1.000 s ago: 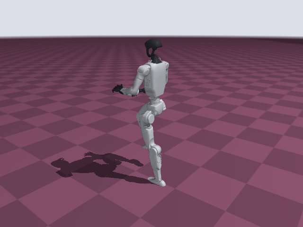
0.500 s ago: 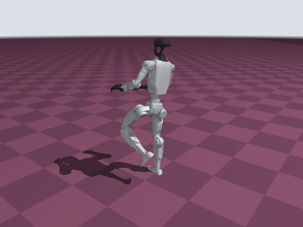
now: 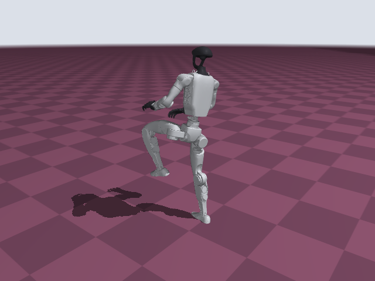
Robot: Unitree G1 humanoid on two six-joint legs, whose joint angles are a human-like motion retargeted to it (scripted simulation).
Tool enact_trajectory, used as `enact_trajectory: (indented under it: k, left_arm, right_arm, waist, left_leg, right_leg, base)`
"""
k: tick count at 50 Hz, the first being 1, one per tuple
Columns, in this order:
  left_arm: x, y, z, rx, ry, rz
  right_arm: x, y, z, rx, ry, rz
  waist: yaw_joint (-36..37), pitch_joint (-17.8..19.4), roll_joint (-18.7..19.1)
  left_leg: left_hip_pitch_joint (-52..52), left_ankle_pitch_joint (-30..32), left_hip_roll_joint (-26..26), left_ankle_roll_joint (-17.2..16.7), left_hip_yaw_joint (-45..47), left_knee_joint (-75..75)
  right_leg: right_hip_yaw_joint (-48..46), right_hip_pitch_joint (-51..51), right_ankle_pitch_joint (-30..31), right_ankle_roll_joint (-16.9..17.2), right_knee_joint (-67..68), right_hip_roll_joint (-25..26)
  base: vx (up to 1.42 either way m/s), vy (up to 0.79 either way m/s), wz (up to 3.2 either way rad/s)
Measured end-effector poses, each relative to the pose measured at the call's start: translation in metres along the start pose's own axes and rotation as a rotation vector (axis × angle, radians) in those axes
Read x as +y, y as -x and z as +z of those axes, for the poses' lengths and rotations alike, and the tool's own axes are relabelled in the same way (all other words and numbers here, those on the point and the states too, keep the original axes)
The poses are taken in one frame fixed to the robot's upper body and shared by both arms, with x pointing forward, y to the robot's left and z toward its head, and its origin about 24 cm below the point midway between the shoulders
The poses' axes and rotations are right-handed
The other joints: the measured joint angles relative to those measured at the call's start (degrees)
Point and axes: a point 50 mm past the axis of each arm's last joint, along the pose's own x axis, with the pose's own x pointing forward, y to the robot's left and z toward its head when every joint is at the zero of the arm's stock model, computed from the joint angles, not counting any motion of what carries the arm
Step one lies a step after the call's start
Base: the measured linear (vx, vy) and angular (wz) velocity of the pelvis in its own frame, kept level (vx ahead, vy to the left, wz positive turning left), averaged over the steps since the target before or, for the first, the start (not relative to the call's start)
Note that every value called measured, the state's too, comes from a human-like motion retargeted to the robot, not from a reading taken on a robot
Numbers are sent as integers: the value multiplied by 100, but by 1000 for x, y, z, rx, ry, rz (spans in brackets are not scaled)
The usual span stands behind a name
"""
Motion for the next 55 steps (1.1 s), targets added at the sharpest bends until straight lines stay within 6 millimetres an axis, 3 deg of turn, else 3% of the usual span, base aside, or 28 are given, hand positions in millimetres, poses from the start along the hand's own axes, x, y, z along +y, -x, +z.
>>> enact_trajectory:
  k: [3, 8, 11, 15, 20, 24, 25, 27, 30, 32, 37, 40, 47, 55]
  left_arm:
    - [-16, 12, -4, 11, 3, -56]
    - [-29, 22, -6, 24, 19, -96]
    - [-27, 19, -3, 22, 51, -79]
    - [-22, 20, -1, -2, 104, -31]
    - [-25, 24, -4, -15, 51, -60]
    - [-27, 24, -8, 14, 2, -99]
    - [-24, 23, -8, 10, -13, -86]
    - [-16, 17, -3, -10, -35, -33]
    - [-13, 14, -2, -4, -71, -7]
    - [-17, 13, -7, 25, -81, -40]
    - [-24, 14, -12, 77, -67, -76]
    - [-22, 13, -10, 87, -60, -15]
    - [-19, 17, -7, 68, -35, 28]
    - [-17, 8, 6, 22, -26, 38]
  right_arm:
    - [17, 6, 3, 12, -32, 32]
    - [28, 12, 0, 40, -43, 39]
    - [17, 10, -8, 49, 0, -4]
    - [9, 10, -7, -9, -27, -102]
    - [23, 20, -18, 48, -80, -91]
    - [30, 33, -34, 156, -64, -96]
    - [29, 34, -34, 155, -68, -100]
    - [23, 31, -30, 133, -63, -115]
    - [23, 23, -18, 94, -31, -111]
    - [23, 18, -12, 72, -6, -93]
    - [21, 7, -3, 18, 47, -66]
    - [23, 6, -6, 21, 133, -60]
    - [-4, 5, 0, -38, 220, -249]
    - [21, 5, -9, 52, 108, -66]
  waist:
    - [20, -425, 141]
    - [283, -839, 498]
    - [367, -673, 799]
    - [294, -545, 1117]
    - [-26, -659, 1284]
    - [-378, -647, 1267]
    - [-425, -634, 1261]
    - [-490, -577, 1145]
    - [-424, -516, 998]
    - [-376, -512, 1003]
    - [-408, -675, 1172]
    - [-480, -593, 1281]
    - [-1005, -229, 1354]
    - [-881, -555, 1176]
  left_leg:
    - [645, 54, 32, 0, -57, -931]
    - [2167, 226, 76, 405, 232, -3465]
    - [3623, 274, -155, 599, 484, -5707]
    - [5725, 641, -941, 762, 145, -9296]
    - [7293, 1522, -1249, 538, -783, -11660]
    - [7652, 1437, -1047, 235, -1305, -11674]
    - [7685, 1443, -954, 265, -1407, -11674]
    - [7735, 1445, -991, 513, -1536, -11674]
    - [7862, 1345, -943, 711, -1446, -11669]
    - [7930, 1299, -849, 757, -1351, -11671]
    - [7809, 1277, -603, 829, -1275, -11661]
    - [7870, 1292, -553, 856, -1303, -11674]
    - [8247, 1249, -474, 589, -1706, -11591]
    - [8163, 935, -633, 631, -1907, -11406]
  right_leg:
    - [-47, 32, -48, 0, -269, 187]
    - [16, 42, -28, 0, -557, 536]
    - [22, 267, -117, 0, -513, 704]
    - [-68, 626, -329, 0, -288, 909]
    - [-448, 793, -255, -102, 551, 1301]
    - [-761, -257, 800, -4, 3020, 1557]
    - [-806, -741, 1183, -5, 3832, 1642]
    - [-798, -1807, 1398, -107, 5471, 1530]
    - [-1038, -3330, 597, -1112, 7567, 1068]
    - [-1141, -4285, 25, -1596, 8655, 950]
    - [-1332, -6746, -379, -1821, 10889, 1339]
    - [-1530, -7935, -468, -1983, 11911, 1542]
    - [-1987, -8583, -1016, -1898, 12567, 1219]
    - [-1958, -7518, -1290, -1748, 10229, 927]
  base:
    - [29, -1, 3]
    - [25, 10, -13]
    - [28, 13, -10]
    - [39, 25, 23]
    - [48, 24, 92]
    - [41, 12, 121]
    - [32, 7, 76]
    - [30, 12, 43]
    - [27, 9, -27]
    - [23, 8, -46]
    - [22, 7, -16]
    - [23, 5, 19]
    - [26, 2, 65]
    - [26, -3, 25]
